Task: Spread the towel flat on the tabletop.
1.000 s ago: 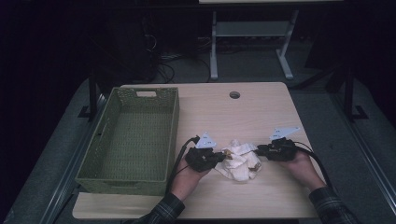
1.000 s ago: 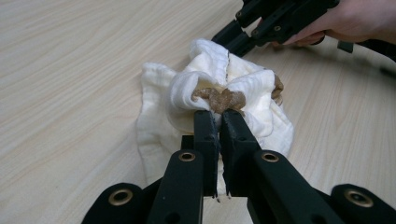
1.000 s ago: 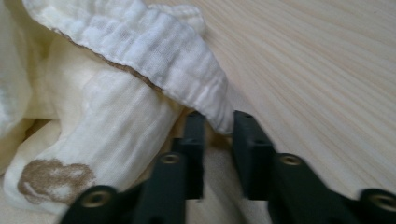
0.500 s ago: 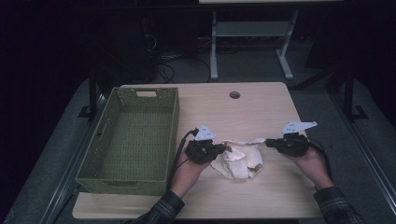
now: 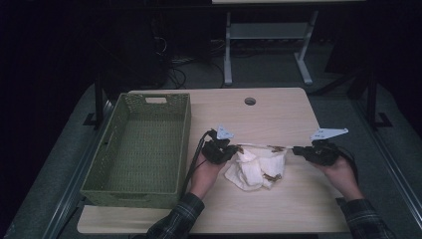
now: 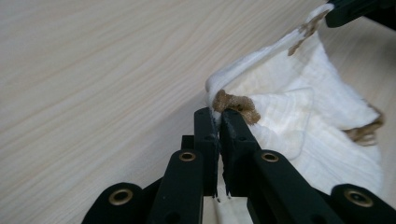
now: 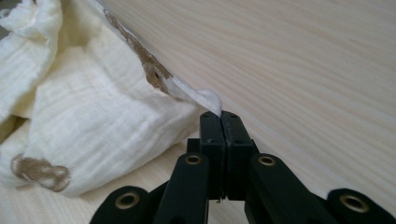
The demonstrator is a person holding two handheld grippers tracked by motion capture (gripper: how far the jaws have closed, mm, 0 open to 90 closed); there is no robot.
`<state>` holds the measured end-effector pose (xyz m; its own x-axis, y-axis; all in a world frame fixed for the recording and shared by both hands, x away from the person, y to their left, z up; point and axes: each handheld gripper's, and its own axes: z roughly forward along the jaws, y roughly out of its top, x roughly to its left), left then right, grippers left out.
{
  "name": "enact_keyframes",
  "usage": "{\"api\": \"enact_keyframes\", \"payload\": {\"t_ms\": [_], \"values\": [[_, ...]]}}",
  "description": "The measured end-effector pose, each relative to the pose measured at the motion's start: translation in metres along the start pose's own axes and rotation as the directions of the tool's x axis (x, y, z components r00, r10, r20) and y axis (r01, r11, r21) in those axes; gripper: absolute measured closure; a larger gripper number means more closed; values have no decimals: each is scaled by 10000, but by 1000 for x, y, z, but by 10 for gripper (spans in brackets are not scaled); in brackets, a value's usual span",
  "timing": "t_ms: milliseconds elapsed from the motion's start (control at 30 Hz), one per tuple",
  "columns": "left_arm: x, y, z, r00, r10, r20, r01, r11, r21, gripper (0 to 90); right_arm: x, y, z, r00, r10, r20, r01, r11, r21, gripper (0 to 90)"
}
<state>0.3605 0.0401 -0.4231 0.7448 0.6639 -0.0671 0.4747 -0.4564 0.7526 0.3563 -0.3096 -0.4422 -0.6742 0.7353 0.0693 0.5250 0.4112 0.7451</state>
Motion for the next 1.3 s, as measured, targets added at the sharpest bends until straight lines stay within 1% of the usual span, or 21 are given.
{"api": "enact_keyframes", "payload": {"t_ms": [33,67,100,233,267,333,400,467,500,600,667,700,767,800,900,1033,1067,1100,1133,1200,1300], "values": [[1,-1,4,9999,-139,34,139,9998,128,836,0,-1,2,10000,37,6,-37,10000,74,882],[2,-2,6,10000,-72,-26,72,9998,210,806,-1,-1,4,10000,39,-3,-39,9999,144,882],[2,-4,7,9998,-209,10,209,9997,154,773,-1,-2,5,10000,69,9,-69,9997,244,882],[1,-6,-1,9998,-217,35,217,9998,14,662,-2,-5,9,9999,103,18,-103,9989,447,881],[-1,-7,-3,9994,-332,133,332,9994,-33,653,-2,-5,10,9999,129,3,-129,9989,454,881],[-5,-8,-6,9985,-387,399,390,9992,-67,634,-2,-5,10,9999,146,15,-147,9986,511,880],[-9,-8,-5,9969,-279,732,286,9996,-76,627,-2,-5,10,9999,108,21,-109,9984,549,880],[-15,-8,-2,9960,0,896,-1,10000,11,621,-2,-5,10,9999,105,4,-105,9986,511,880],[-18,-8,1,9948,46,1017,-50,10000,35,617,-2,-5,10,9999,104,3,-104,9985,541,880],[-25,-9,10,9937,272,1088,-294,9994,181,615,-2,-6,10,10000,97,-7,-96,9988,479,880],[-28,-10,17,9942,464,968,-498,9982,332,642,-3,-6,10,10000,98,-11,-98,9988,488,880],[-28,-10,18,9942,527,941,-564,9977,381,699,-3,-6,10,10000,96,-18,-95,9988,481,880],[-27,-10,20,9939,524,965,-567,9975,424,842,-3,-6,10,10000,89,-20,-88,9989,468,880],[-26,-10,20,9945,537,901,-579,9973,445,878,-3,-6,9,10000,88,-13,-88,9989,460,880],[-23,-9,14,9963,432,749,-459,9983,347,894,-4,-6,7,9999,154,23,-154,9991,406,880],[-15,-4,3,9988,339,341,-340,9994,24,895,-6,-5,3,9998,181,69,-183,9994,286,880],[-12,-2,0,9991,378,207,-378,9993,-6,895,-6,-5,2,9997,217,87,-219,9994,250,880],[-10,-1,-2,9997,241,79,-240,9997,-98,895,-7,-5,0,9998,190,108,-192,9997,164,880],[-7,1,-5,9997,218,-58,-219,9996,-181,895,-8,-4,-1,9997,196,130,-198,9997,124,880],[0,3,-9,9995,21,-308,-30,9996,-295,895,-11,-3,-4,9995,221,214,-222,9997,72,880],[6,8,-13,9983,-170,-560,142,9987,-490,896,-16,-2,-8,9992,192,356,-192,9998,-21,880]]}}
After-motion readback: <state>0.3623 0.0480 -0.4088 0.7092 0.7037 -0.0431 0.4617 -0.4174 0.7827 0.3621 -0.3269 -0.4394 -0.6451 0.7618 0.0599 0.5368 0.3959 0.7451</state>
